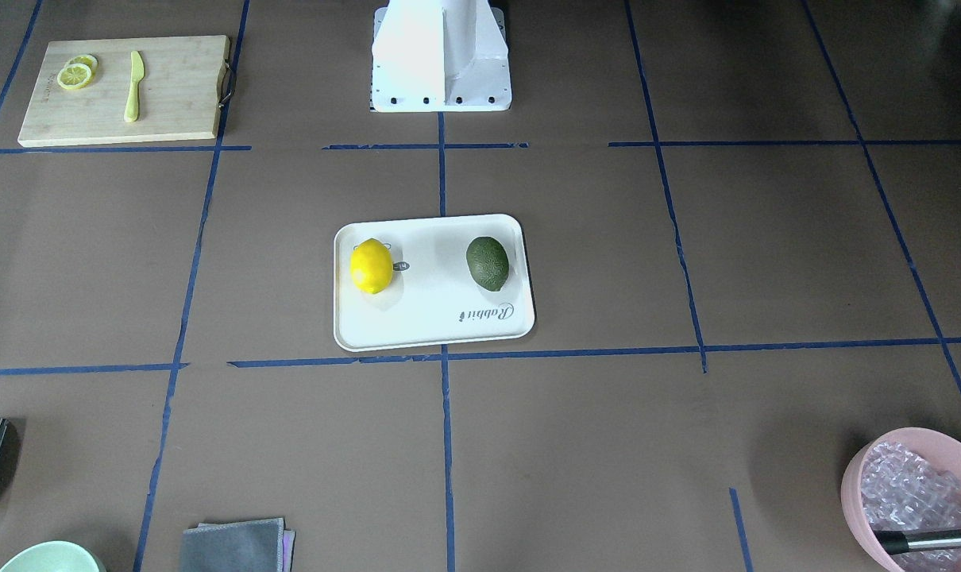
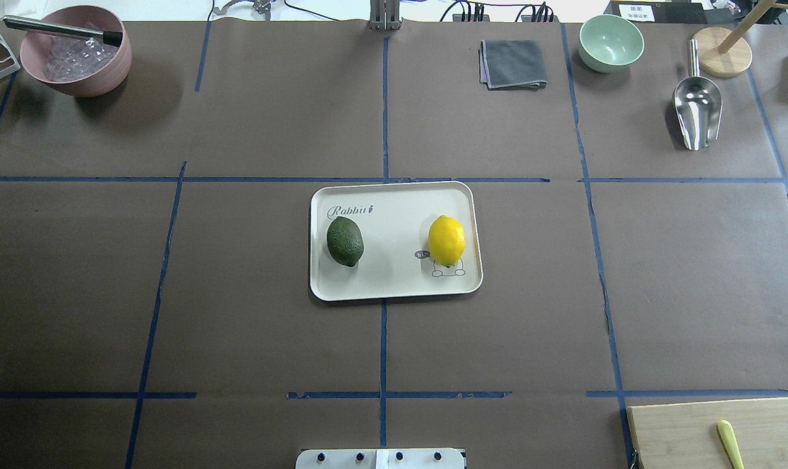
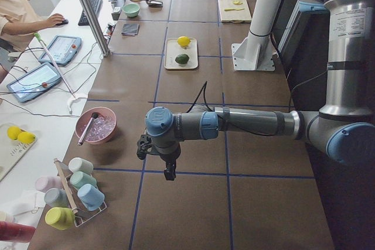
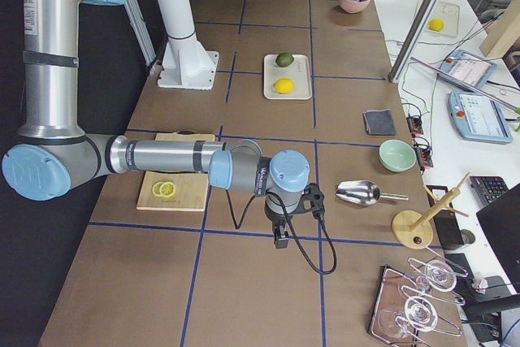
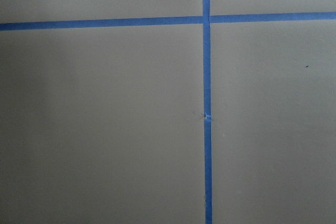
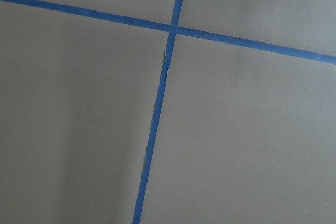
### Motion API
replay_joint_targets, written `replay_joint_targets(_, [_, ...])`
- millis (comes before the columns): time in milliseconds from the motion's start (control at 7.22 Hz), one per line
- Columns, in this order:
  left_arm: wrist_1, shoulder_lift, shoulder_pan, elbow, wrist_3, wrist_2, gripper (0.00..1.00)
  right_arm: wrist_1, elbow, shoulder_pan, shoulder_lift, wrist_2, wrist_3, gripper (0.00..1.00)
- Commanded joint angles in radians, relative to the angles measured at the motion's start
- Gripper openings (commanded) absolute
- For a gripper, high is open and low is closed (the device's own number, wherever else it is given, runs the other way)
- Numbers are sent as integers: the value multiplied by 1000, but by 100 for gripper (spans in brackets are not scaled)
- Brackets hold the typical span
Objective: Place all lemons on tray
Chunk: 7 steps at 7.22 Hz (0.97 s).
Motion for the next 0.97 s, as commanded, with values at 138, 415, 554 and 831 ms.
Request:
replay_joint_targets(138, [-31,8,0,17,-2,-8,100,0,-2,0,0,8,2,100])
replay_joint_targets(415, [-39,7,0,-2,-5,-8,100,-9,1,0,4,16,2,100])
replay_joint_targets(554, [-33,7,0,-19,-5,-8,100,-9,-4,0,4,16,0,100])
replay_joint_targets(831, [-20,8,0,-66,0,-3,100,-9,1,0,1,19,0,100])
